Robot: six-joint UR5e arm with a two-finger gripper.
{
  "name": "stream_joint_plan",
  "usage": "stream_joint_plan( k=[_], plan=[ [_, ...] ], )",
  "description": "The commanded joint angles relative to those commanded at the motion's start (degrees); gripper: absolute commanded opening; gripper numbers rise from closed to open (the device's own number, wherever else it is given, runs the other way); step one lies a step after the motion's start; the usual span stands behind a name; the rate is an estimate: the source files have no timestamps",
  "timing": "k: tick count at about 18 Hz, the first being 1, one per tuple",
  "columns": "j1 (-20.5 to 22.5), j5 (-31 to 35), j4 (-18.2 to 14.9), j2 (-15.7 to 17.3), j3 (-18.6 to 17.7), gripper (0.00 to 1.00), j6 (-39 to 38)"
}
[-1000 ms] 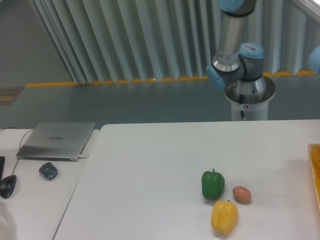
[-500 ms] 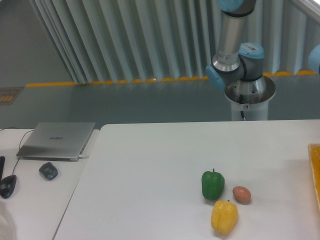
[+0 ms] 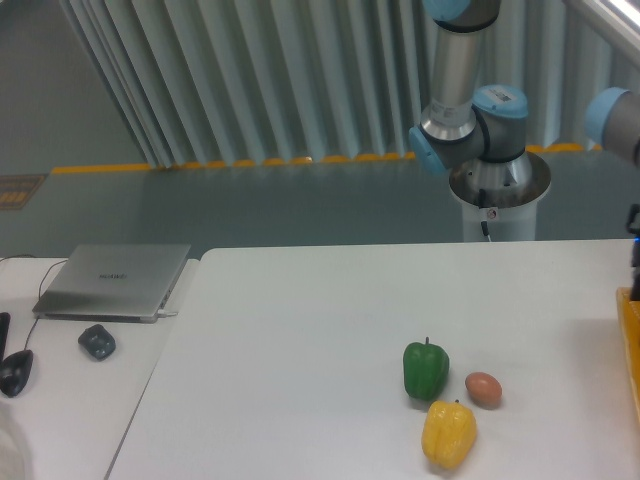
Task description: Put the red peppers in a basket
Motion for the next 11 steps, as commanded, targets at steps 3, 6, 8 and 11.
stream_joint_plan(
  k=[3,6,8,11],
  plan=[
    [-1.68,1.83,0.00,-0.18,0.79,1.00,-1.52],
    [-5.01,7.98,1.93,-0.53,1.05,1.00,-3.19],
    [-6.16,8.61,2.11,-0.61,1.05,1.00,-4.77],
    [-8.79,8.52,3.42,-0.88,1.06,1.00,-10.38]
  ],
)
